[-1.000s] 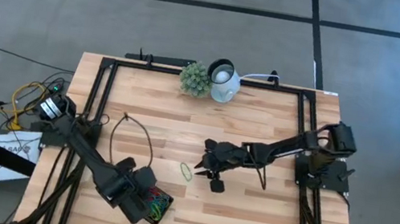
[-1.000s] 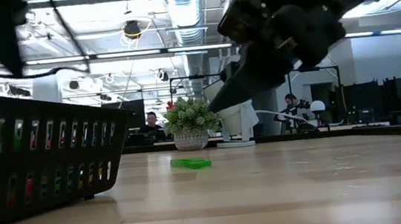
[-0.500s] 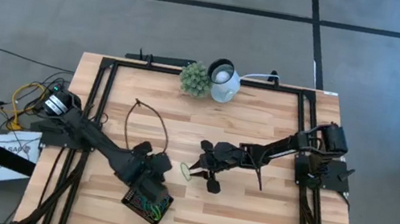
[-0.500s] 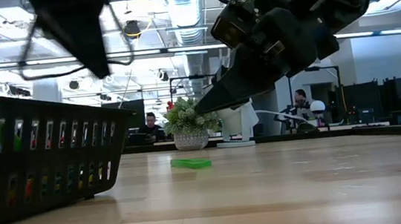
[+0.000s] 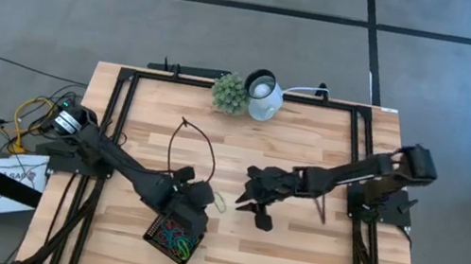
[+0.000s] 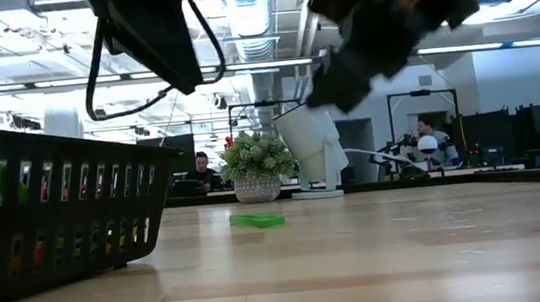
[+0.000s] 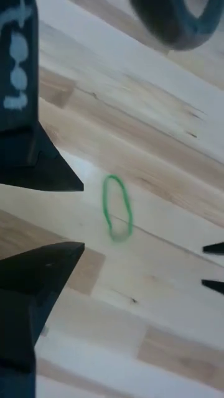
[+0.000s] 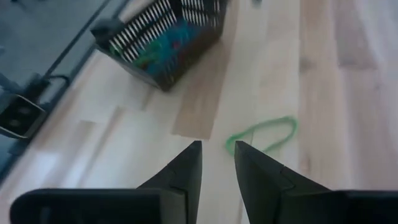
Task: Pick and place items into bin
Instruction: Put the green rubber band into the black bin
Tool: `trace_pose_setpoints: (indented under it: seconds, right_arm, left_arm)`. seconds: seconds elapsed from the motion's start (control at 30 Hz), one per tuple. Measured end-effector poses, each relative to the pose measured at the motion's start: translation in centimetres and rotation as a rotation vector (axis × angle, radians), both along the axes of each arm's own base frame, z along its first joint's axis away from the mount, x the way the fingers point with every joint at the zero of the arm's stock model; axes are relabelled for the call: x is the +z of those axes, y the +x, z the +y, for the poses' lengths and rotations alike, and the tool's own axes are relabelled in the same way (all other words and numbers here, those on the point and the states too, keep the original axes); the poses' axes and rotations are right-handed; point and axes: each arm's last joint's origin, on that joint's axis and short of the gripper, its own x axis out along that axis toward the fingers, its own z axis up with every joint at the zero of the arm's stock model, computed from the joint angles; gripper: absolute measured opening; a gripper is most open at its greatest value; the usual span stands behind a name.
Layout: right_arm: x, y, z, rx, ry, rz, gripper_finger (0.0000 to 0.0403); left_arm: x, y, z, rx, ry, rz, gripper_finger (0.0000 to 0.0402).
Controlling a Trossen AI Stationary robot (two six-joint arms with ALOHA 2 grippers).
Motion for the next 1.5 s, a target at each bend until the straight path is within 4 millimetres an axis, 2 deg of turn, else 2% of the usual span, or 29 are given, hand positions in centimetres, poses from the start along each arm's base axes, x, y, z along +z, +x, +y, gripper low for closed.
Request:
trace_pose_setpoints:
  seconds: [0.3,0.43,0.57,0.63,0.73,0.93,1.07,1.23,1.37,1.5]
  right_arm:
    - [7.0,-3.5,-1.9,-0.010,-0.035,-0.160,0.0086]
    - [9.5,-5.3,-3.0,-0.024,-0.060,-0.234,0.0086]
    - [10.8,-6.4,-3.9,-0.054,-0.062,-0.273,0.0086]
    - [11.1,-6.8,-4.2,-0.067,-0.064,-0.272,0.0086]
    - [11.2,-7.0,-4.8,-0.086,-0.067,-0.266,0.0086]
    - [10.0,-6.8,-5.5,-0.111,-0.076,-0.180,0.0085]
    - [9.3,-6.6,-5.8,-0.124,-0.080,-0.133,0.0085]
    - [8.9,-6.4,-6.1,-0.133,-0.082,-0.101,0.0085]
    - [8.8,-6.5,-6.1,-0.134,-0.078,-0.087,0.0085]
    - [8.6,-6.7,-6.0,-0.133,-0.077,-0.063,0.0085]
  left_arm:
    - [-2.9,1.4,0.3,-0.013,-0.122,-0.196,0.0133]
    - [-3.7,1.6,0.7,-0.003,-0.138,-0.236,0.0133]
    - [-5.9,2.4,0.5,-0.004,-0.140,-0.219,0.0133]
    - [-7.3,3.3,0.2,-0.026,-0.161,-0.209,0.0133]
    - [-9.3,4.3,0.1,-0.042,-0.150,-0.101,0.0133]
    - [-9.7,6.2,0.5,0.002,-0.054,0.034,0.0117]
    - [-9.9,7.2,0.3,-0.033,-0.073,0.037,0.0104]
    - [-11.1,7.4,0.6,-0.037,-0.084,0.078,0.0089]
    - [-11.4,7.2,0.8,-0.059,-0.060,0.123,0.0053]
    - [-10.4,6.9,1.0,-0.093,-0.019,0.126,0.0007]
